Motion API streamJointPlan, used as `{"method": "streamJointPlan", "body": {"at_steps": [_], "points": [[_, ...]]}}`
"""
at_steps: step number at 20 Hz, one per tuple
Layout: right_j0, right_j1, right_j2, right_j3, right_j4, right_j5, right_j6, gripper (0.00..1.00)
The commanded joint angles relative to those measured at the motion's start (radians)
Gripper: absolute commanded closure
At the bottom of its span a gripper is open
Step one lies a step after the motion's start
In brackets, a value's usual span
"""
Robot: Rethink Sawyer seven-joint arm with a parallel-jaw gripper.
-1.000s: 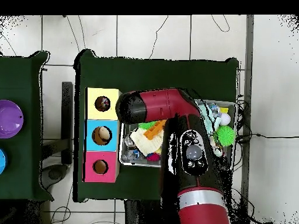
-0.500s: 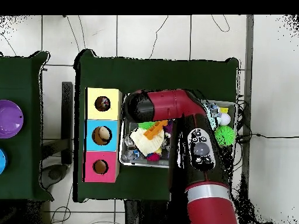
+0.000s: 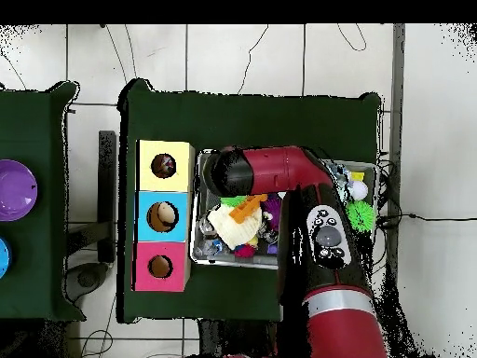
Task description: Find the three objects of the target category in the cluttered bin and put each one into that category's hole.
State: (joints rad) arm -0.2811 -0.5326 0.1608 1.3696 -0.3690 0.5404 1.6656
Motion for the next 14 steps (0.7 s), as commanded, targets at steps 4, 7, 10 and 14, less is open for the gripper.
{"method": "streamJointPlan", "body": {"at_steps": [4, 7, 10, 14], "points": [[-0.033, 0.075, 0.083, 0.061, 0.02, 0.104, -0.026, 0.0], [-0.048, 0.094, 0.104, 0.053, 0.038, 0.144, -0.049, 0.0], [-0.05, 0.099, 0.097, 0.05, 0.033, 0.155, -0.054, 0.0], [-0.075, 0.089, 0.102, 0.077, 0.018, 0.133, -0.078, 0.0]]}}
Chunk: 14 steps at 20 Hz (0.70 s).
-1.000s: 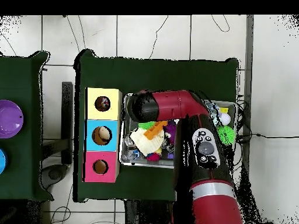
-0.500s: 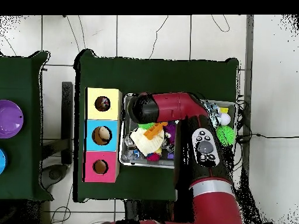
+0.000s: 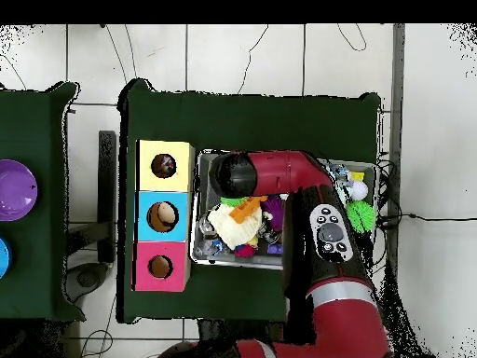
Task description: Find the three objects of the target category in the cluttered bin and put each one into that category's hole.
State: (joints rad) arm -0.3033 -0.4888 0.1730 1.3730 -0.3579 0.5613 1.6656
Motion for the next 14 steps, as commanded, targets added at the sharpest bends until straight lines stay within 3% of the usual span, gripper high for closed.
{"method": "streamJointPlan", "body": {"at_steps": [1, 8, 14], "points": [[-0.064, 0.044, 0.094, 0.09, 0.001, 0.093, -0.083, 0.0], [-0.127, 0.068, 0.104, 0.151, -0.039, 0.029, -0.097, 0.0], [-0.206, 0.082, 0.202, 0.209, -0.062, -0.143, -0.102, 0.0]]}}
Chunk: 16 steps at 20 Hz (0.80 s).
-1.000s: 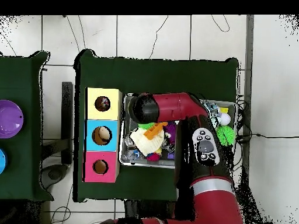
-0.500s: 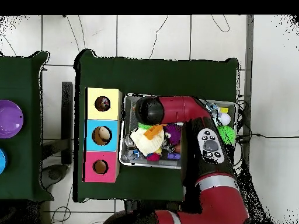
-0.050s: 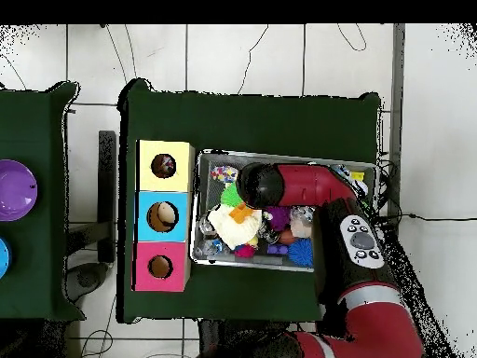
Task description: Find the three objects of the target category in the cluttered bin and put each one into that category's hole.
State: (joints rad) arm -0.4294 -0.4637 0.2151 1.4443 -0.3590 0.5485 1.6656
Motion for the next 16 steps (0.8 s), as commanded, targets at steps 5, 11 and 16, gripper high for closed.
{"method": "streamJointPlan", "body": {"at_steps": [5, 11, 16], "points": [[-0.126, 0.036, 0.249, 0.19, -0.073, -0.216, -0.086, 0.0], [-0.129, 0.027, 0.276, 0.222, -0.091, -0.263, -0.05, 0.0], [-0.143, 0.034, 0.314, 0.216, -0.094, -0.269, -0.047, 0.0]]}}
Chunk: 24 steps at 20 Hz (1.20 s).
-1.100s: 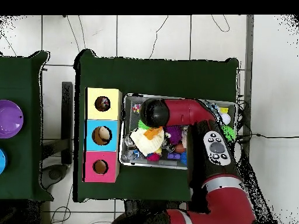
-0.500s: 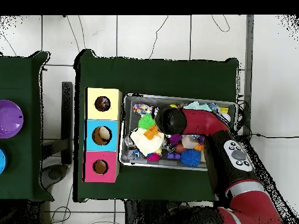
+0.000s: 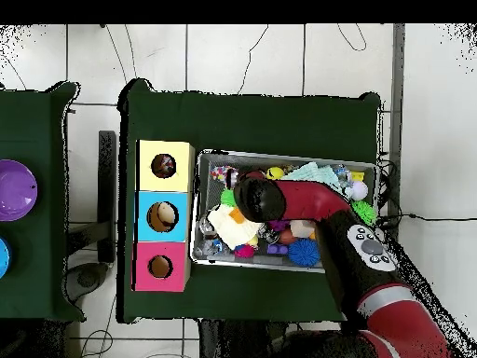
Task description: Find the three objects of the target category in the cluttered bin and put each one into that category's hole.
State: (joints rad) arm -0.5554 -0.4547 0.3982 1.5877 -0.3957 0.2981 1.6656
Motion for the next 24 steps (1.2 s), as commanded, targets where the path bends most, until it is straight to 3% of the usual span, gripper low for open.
{"method": "streamJointPlan", "body": {"at_steps": [1, 7, 13, 24], "points": [[-0.018, 0.032, 0.137, 0.06, -0.056, -0.01, -0.052, 0.0], [-0.008, 0.066, 0.138, 0.009, -0.066, 0.038, -0.054, 0.0], [0.084, 0.073, 0.008, -0.075, -0.068, 0.209, -0.043, 0.0], [0.139, 0.064, -0.082, -0.096, -0.076, 0.298, -0.023, 0.0]]}}
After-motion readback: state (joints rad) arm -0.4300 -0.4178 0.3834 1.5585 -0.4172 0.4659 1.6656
